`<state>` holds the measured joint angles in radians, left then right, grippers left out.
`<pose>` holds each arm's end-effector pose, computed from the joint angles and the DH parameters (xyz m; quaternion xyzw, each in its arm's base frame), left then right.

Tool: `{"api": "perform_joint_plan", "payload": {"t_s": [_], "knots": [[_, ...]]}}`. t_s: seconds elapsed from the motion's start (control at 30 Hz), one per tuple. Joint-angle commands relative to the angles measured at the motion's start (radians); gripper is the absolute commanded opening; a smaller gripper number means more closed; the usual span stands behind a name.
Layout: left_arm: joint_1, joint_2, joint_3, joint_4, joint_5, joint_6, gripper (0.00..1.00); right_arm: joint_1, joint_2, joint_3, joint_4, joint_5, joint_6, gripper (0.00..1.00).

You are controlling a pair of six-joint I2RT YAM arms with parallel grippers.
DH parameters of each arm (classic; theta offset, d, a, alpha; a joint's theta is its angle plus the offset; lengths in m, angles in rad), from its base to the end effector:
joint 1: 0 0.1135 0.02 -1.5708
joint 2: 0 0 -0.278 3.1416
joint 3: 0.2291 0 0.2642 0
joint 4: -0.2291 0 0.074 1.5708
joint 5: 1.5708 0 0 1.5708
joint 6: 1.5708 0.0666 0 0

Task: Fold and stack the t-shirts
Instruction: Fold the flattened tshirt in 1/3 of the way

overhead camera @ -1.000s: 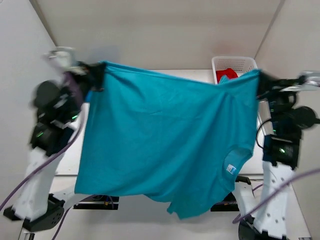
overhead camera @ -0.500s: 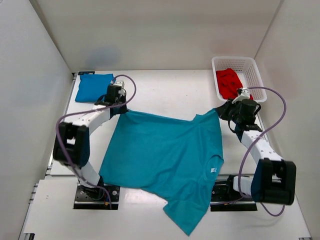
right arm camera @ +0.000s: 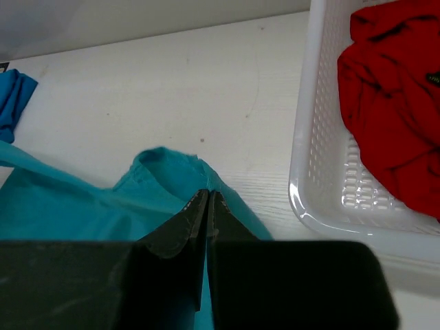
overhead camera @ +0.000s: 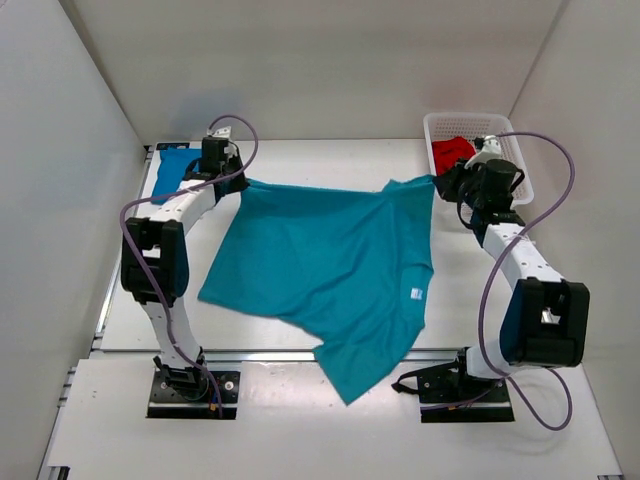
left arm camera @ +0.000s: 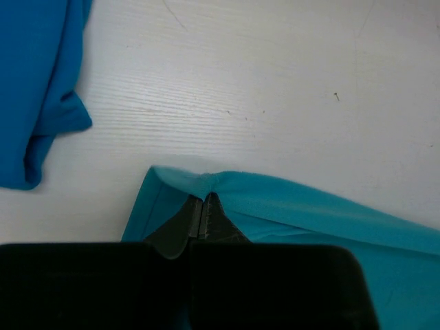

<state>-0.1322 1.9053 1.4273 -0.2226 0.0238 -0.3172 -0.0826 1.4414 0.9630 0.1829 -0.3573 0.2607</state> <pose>0.4704 -0.0642 0.2204 -0.0788 0.9034 -0.1044 0.4085 0.3713 -0.0074 0.2843 0.0308 0.7972 0.1943 0.5708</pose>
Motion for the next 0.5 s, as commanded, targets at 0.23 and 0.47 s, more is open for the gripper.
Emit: {"api": "perform_joint_plan", "payload": {"t_s": [0.23,0.47], "knots": [[0.032,-0.101,-0.111,0.003,0.015,0.027,0.00,0.135,-0.307,-0.322,0.021,0.047,0.078,0.00],[0.039,-0.101,-0.186,-0.031,-0.009,-0.002,0.00,0.152,-0.429,-0.515,-0.005,0.048,0.135,0.00]]}}
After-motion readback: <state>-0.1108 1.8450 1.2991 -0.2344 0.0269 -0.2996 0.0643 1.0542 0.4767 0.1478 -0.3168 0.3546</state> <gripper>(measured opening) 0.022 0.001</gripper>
